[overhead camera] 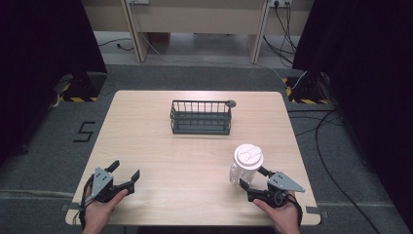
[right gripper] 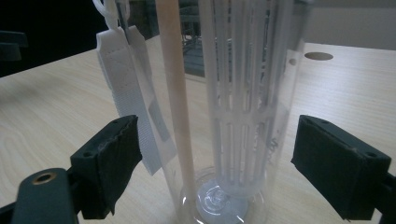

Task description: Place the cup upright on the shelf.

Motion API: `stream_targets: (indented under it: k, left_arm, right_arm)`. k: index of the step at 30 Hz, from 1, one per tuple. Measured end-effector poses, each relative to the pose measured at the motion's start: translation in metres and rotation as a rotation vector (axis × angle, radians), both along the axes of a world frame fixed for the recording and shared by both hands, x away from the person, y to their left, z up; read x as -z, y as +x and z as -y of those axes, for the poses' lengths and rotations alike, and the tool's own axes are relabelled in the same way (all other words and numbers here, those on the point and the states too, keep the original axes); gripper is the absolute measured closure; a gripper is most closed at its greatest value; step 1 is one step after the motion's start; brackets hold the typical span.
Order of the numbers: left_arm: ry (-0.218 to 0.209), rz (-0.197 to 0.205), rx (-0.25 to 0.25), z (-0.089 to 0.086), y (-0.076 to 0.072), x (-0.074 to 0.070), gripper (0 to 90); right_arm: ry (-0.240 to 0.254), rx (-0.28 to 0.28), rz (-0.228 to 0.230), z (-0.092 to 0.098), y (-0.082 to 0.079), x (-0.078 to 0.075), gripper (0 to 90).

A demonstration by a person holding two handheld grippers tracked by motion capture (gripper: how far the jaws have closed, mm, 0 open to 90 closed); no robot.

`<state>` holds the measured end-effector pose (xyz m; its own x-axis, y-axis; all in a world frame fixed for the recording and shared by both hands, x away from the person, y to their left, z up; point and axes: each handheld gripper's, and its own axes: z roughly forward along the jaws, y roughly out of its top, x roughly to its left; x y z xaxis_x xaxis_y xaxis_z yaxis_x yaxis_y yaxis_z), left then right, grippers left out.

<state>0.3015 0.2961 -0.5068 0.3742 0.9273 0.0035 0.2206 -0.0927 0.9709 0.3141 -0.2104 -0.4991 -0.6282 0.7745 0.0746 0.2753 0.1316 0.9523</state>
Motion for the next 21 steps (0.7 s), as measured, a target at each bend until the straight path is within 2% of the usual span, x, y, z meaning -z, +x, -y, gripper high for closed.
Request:
stream_targets:
  k: [4, 14, 17, 21]
  left_arm:
    - [0.0, 0.001, 0.004, 0.001, 0.0, 0.0, 14.6]
    - [0.0, 0.004, 0.01, 0.001, 0.0, 0.0, 14.6]
    - [-0.001, 0.003, 0.01, 0.001, 0.0, 0.0, 14.6]
    - [-0.001, 0.003, 0.013, 0.001, 0.0, 0.0, 14.6]
  right_arm:
    - [-0.019, 0.019, 0.004, -0.011, 0.007, 0.004, 14.8]
    - [-0.031, 0.032, 0.02, -0.02, 0.017, 0.009, 12.3]
    - [-0.034, 0.031, 0.04, -0.022, 0.018, 0.01, 16.5]
    - [-0.037, 0.026, 0.048, -0.021, 0.019, 0.01, 17.7]
